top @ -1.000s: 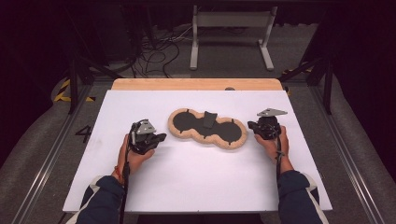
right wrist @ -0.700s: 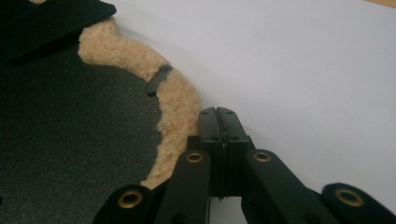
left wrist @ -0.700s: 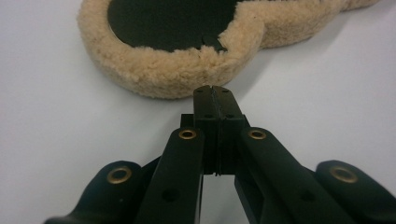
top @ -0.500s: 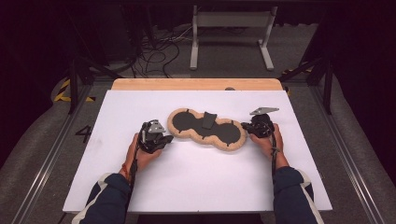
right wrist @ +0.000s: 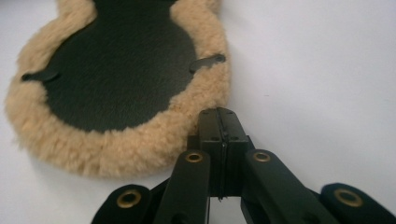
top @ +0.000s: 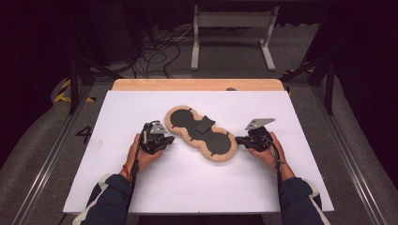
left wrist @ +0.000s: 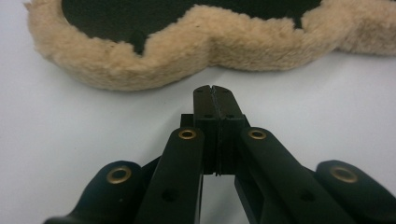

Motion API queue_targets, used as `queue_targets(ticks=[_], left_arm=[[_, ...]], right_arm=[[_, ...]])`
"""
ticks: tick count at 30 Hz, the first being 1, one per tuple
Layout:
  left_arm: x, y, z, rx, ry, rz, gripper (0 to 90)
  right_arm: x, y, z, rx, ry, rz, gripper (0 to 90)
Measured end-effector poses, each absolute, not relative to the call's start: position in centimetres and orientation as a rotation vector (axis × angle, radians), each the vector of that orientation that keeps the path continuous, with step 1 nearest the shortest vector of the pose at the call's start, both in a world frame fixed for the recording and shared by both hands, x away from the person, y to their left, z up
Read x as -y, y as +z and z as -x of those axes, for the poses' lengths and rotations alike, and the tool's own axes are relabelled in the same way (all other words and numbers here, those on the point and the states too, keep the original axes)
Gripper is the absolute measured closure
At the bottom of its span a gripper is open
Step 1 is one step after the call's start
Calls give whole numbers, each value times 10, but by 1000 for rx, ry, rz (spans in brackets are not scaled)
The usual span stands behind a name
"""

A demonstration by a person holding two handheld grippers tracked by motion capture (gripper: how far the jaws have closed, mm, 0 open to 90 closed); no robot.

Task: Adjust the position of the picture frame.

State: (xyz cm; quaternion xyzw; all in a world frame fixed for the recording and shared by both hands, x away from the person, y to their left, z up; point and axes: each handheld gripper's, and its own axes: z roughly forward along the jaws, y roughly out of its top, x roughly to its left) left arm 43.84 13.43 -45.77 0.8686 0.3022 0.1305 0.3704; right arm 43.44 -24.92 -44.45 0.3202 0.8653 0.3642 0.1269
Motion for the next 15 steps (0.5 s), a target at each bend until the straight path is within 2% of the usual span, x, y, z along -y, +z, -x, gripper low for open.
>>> queue_targets(ticks=[15], left_arm=[[-122, -461, -444, -763, 323, -2236, 898]], right_arm=[[223, -450, -459, -2392, 1001, -1016, 900]])
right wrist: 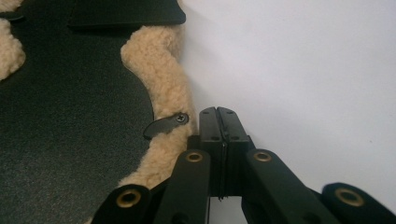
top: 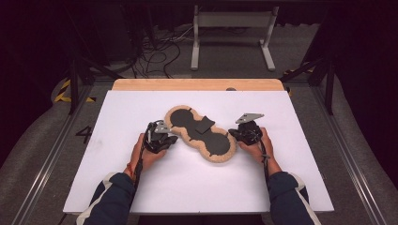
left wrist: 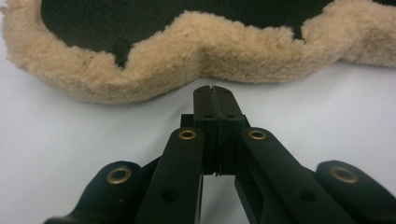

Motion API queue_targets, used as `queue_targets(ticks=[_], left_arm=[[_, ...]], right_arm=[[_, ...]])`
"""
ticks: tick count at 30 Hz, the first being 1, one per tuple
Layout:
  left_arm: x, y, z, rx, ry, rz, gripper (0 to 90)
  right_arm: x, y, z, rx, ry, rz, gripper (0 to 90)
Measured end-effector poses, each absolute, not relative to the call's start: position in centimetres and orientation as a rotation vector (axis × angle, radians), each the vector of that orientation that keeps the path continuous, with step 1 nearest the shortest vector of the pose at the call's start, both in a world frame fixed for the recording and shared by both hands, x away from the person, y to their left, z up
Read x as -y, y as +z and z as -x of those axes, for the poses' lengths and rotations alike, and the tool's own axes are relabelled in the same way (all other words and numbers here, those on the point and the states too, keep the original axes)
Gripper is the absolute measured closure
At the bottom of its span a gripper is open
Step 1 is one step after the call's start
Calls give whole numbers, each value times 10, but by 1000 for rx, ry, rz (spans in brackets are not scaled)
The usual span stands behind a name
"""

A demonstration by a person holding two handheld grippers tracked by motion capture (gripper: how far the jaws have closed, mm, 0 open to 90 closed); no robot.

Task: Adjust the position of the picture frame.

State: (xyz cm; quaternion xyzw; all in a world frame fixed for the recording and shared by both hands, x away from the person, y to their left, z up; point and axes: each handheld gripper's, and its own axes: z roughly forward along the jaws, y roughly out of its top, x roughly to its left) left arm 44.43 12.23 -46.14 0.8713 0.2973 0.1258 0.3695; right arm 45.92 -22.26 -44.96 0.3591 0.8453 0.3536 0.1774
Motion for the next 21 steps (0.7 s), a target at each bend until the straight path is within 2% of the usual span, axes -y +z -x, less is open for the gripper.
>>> queue_targets(ticks=[11, 21], left_arm=[[-124, -461, -447, -785, 281, -2211, 899], [-125, -462, -447, -754, 247, -2212, 900]], right_arm=[[211, -446, -443, -2561, 1009, -849, 900], [208, -449, -406, -2641, 1082, -726, 900]])
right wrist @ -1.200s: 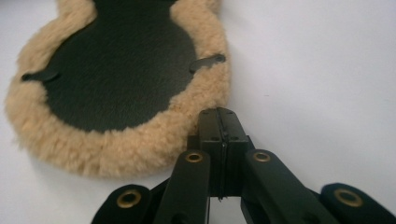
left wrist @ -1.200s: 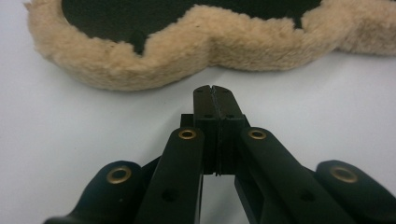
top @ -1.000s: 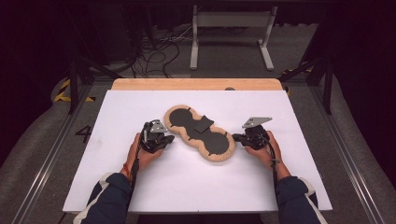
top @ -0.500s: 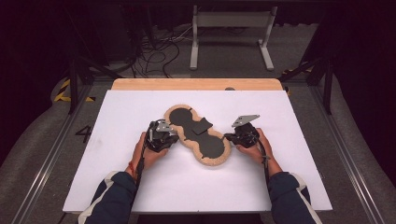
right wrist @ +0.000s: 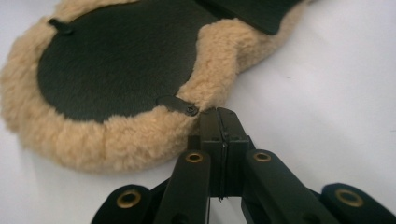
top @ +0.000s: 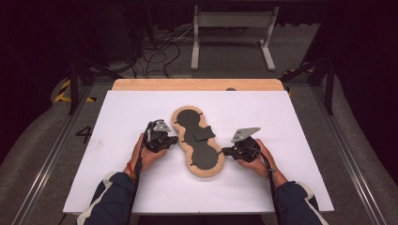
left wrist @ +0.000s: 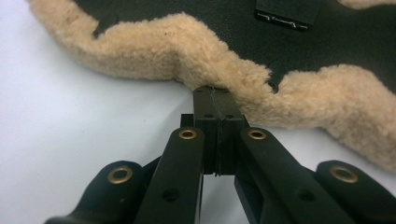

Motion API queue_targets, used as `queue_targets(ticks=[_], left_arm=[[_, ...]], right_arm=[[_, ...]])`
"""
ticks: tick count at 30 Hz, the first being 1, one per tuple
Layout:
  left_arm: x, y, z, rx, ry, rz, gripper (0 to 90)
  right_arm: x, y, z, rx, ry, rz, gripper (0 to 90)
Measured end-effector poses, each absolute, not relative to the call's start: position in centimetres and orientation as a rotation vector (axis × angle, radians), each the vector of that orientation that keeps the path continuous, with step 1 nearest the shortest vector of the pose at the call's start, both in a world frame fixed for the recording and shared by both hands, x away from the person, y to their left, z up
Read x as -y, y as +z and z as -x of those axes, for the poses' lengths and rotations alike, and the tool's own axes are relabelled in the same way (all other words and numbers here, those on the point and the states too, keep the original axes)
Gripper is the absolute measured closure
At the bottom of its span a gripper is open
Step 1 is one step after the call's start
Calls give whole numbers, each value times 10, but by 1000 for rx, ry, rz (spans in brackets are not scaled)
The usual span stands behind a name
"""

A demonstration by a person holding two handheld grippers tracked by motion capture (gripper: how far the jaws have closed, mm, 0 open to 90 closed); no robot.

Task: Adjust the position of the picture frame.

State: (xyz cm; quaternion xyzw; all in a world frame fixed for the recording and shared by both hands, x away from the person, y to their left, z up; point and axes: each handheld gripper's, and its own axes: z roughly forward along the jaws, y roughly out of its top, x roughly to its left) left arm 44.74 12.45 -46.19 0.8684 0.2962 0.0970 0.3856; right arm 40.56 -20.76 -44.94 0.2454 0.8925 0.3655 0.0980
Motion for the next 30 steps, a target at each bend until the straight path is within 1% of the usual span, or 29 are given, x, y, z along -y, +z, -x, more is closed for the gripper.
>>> queue_targets(ticks=[2, 8, 17, 22, 27, 30], left_arm=[[-123, -462, -447, -747, 234, -2210, 900], [-118, -462, -446, -715, 222, -2219, 900], [-107, -462, -445, -648, 195, -2238, 900], [-100, -464, -446, -664, 141, -2218, 900], [-93, -464, -445, -632, 137, -2223, 900], [-91, -463, -446, -604, 165, -2232, 900]], right_arm=[[206, -449, -392, -2646, 1086, -673, 900], [203, -450, -371, -2653, 1104, -618, 900], [186, -450, -340, -2717, 1116, -517, 900], [182, -454, -327, -2707, 1151, -506, 900], [178, -455, -316, -2694, 1150, -478, 900], [175, -455, -312, -2685, 1147, -481, 900]])
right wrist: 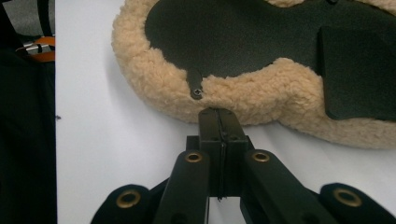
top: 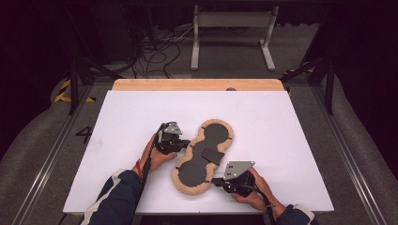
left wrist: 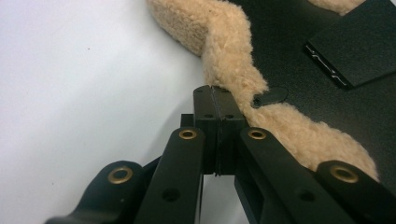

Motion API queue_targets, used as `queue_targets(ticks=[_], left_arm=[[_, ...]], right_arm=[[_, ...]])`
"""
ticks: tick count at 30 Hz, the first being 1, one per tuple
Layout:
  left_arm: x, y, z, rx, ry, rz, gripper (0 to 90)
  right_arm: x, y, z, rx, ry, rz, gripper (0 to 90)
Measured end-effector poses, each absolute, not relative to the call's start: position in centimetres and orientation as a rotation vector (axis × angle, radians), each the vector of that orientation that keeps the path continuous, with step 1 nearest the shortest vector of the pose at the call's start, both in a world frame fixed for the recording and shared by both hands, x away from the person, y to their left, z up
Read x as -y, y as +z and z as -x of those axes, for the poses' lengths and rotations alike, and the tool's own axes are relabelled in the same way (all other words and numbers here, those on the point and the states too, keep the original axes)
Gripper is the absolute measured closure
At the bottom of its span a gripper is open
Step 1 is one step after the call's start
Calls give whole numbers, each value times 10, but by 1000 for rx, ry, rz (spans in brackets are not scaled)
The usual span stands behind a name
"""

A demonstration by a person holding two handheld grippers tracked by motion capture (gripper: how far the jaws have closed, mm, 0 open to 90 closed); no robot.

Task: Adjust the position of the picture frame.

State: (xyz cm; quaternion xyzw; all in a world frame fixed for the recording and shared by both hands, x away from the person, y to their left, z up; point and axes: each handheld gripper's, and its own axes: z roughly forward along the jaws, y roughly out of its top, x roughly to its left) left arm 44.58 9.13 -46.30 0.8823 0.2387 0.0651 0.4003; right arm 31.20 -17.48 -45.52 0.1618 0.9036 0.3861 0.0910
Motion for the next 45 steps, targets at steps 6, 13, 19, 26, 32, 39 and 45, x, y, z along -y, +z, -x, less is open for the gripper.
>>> queue_targets(ticks=[6, 13, 19, 26, 32, 39, 45], left_arm=[[-103, -457, -444, -628, 165, -2185, 896], [-127, -437, -406, -615, 244, -2168, 897], [-144, -437, -365, -642, 287, -2167, 894], [-160, -438, -312, -629, 246, -2131, 889], [-145, -446, -274, -534, 166, -2181, 890], [-112, -455, -267, -443, 78, -2254, 881], [-99, -459, -269, -459, 95, -2246, 846]], right_arm=[[177, -456, -310, -2665, 1153, -501, 900], [189, -452, -315, -2620, 1153, -533, 900], [200, -445, -326, -2564, 1180, -590, 900], [223, -429, -346, -2413, 1185, -710, 900], [242, -416, -382, -2271, 1156, -877, 900], [245, -427, -433, -2232, 1095, -1039, 900], [235, -437, -461, -2254, 1047, -1091, 900]])
